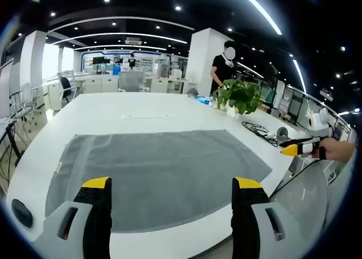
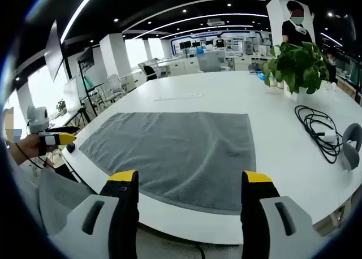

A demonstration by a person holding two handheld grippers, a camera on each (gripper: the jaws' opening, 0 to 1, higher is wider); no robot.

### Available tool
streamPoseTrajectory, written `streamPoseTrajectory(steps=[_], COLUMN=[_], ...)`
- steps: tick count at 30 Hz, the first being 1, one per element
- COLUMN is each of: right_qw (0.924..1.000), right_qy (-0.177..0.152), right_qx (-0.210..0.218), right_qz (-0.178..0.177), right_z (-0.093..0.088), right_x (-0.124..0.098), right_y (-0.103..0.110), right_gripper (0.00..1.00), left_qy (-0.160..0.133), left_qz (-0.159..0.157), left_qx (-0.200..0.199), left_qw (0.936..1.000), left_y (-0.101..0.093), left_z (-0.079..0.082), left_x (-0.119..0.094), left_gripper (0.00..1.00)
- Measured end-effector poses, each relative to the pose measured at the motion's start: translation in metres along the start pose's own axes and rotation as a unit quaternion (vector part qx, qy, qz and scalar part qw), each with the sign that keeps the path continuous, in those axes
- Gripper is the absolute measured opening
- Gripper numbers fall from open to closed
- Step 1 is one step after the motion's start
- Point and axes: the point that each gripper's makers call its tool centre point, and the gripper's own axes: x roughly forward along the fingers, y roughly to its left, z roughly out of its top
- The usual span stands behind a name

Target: Fold the towel on the table until its edges align and the towel forms a compact rectangular stack.

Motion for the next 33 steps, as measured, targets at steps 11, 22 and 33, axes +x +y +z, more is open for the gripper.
streamPoseTrajectory(steps=[11, 22, 33], right_qw=[1.0, 1.0, 1.0], right_qy=[-0.002, -0.004, -0.002], right_qx=[0.002, 0.005, 0.009], right_qz=[0.0, 0.0, 0.004], right_z=[0.001, 0.0, 0.001], right_x=[0.0, 0.0, 0.002], right_y=[0.0, -0.001, -0.001], right_gripper=[0.72, 0.72, 0.71], left_qy=[0.005, 0.01, 0.015], left_qz=[-0.007, -0.015, -0.022], left_qx=[0.003, 0.006, 0.017], left_qw=[1.0, 0.9998, 0.9995], left_y=[-0.003, -0.008, -0.018], left_z=[-0.001, -0.002, 0.0], left_x=[0.002, 0.003, 0.006], left_gripper=[0.9, 0.9, 0.89])
